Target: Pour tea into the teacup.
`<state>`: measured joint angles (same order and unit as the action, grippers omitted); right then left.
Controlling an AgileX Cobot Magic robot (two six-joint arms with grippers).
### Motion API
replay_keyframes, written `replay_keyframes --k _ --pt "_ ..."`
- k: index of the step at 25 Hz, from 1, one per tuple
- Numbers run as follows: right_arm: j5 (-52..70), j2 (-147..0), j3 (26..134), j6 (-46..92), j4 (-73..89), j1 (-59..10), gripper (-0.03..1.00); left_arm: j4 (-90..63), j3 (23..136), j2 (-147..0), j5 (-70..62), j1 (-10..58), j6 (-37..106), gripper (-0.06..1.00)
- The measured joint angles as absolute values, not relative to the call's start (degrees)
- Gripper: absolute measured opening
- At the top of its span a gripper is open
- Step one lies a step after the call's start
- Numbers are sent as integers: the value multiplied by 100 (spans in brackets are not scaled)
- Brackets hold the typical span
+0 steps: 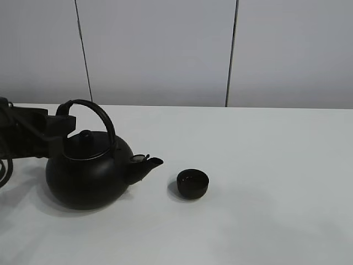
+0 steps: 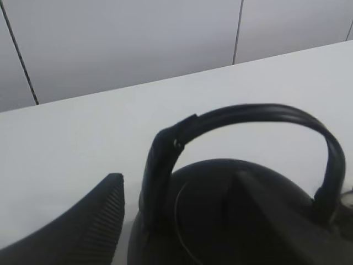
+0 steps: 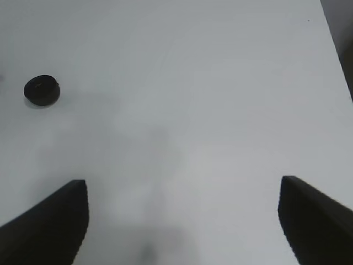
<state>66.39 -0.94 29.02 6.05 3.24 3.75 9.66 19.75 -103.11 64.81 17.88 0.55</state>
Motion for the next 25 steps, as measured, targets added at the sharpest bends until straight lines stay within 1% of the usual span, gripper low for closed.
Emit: replay_keyframes --k 8,14,16,18,22,24,25 --pt "6639 -94 2902 605 324 243 64 889 1552 -10188 6508 1788 140 42" --pt "6639 -94 2902 605 324 238 64 303 1572 -9348 6386 1788 147 42" --pt "6639 -94 2902 605 324 238 64 113 1756 -8797 5615 1788 151 42" --pt "6639 -94 2902 605 324 238 64 107 2120 -8274 4410 1788 158 42" --pt "6639 -94 2902 605 324 238 64 107 3414 -7363 1181 1763 165 42" --pt "6639 -94 2902 605 324 238 64 99 4005 -7129 0 1534 165 42" --pt "6639 -94 2902 605 324 238 64 56 4258 -7070 -322 1348 157 43"
